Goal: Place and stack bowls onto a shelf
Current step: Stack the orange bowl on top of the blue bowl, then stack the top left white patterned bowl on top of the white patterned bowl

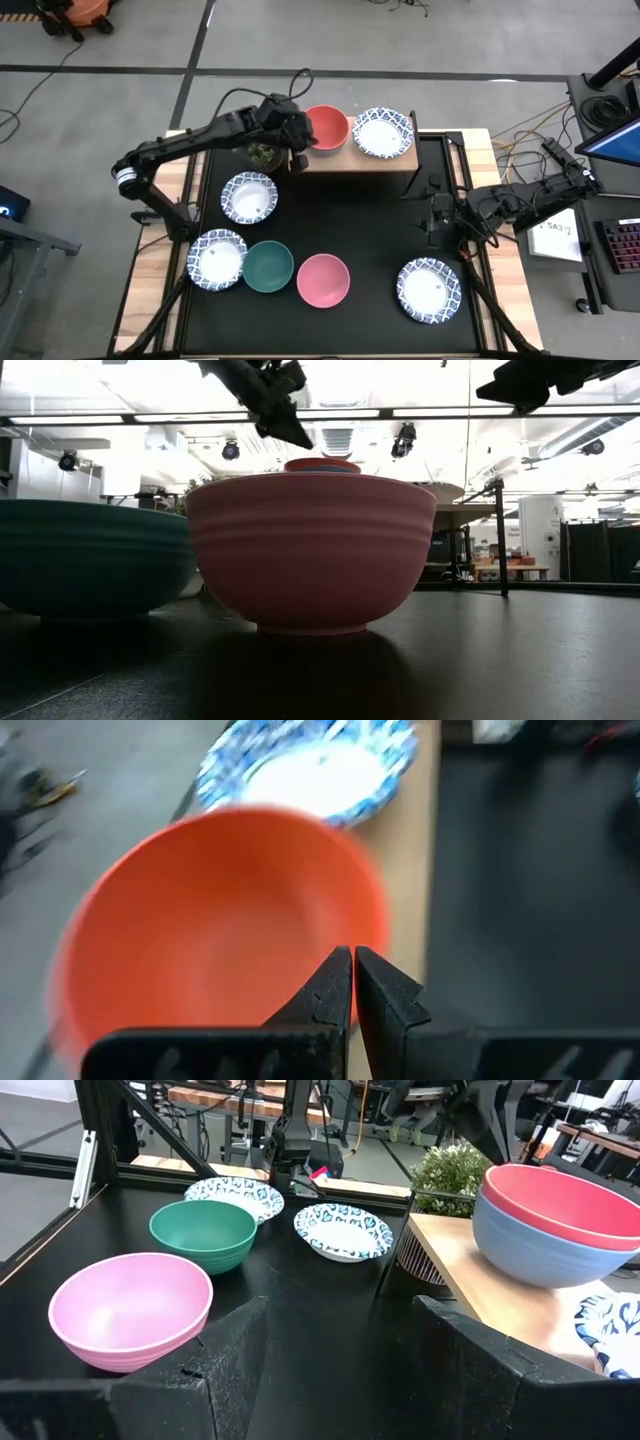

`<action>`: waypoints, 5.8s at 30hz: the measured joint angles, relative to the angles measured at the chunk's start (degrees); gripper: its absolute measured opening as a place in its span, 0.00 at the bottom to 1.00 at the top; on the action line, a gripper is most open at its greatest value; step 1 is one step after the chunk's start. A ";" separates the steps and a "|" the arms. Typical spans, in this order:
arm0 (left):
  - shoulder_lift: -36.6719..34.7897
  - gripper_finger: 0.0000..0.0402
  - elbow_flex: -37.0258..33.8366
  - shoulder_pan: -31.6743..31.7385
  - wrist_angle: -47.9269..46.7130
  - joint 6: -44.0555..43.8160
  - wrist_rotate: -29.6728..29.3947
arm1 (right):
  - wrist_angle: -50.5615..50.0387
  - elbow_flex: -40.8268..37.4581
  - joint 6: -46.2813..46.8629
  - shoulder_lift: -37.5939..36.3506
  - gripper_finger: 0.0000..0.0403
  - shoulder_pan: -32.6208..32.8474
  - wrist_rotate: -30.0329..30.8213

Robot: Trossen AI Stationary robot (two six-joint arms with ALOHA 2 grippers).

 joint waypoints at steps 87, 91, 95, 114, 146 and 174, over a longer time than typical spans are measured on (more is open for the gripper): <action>-7.99 0.09 -41.56 -17.84 -5.88 -49.52 -8.80 | 3.87 0.36 -5.33 -0.11 0.58 -0.13 3.02; -8.03 0.02 -39.47 -17.83 -10.34 -48.71 -8.68 | 3.87 0.36 -5.30 -0.11 0.58 -0.13 3.02; -8.03 0.01 -35.06 -18.19 -17.91 -46.62 -8.19 | 3.85 0.36 -5.31 -0.11 0.58 -0.13 3.02; -8.14 0.00 0.56 -32.67 -31.27 -22.90 -8.11 | 0.39 2.81 -4.20 -0.24 0.58 -0.09 -1.77; 7.72 0.00 3.89 -17.83 24.69 7.92 -8.26 | 0.13 2.00 -7.65 -10.65 0.58 -0.07 -21.53; 18.16 0.08 10.91 -11.06 29.60 7.19 -8.19 | 0.24 1.86 -7.67 -10.69 0.58 -0.07 -21.49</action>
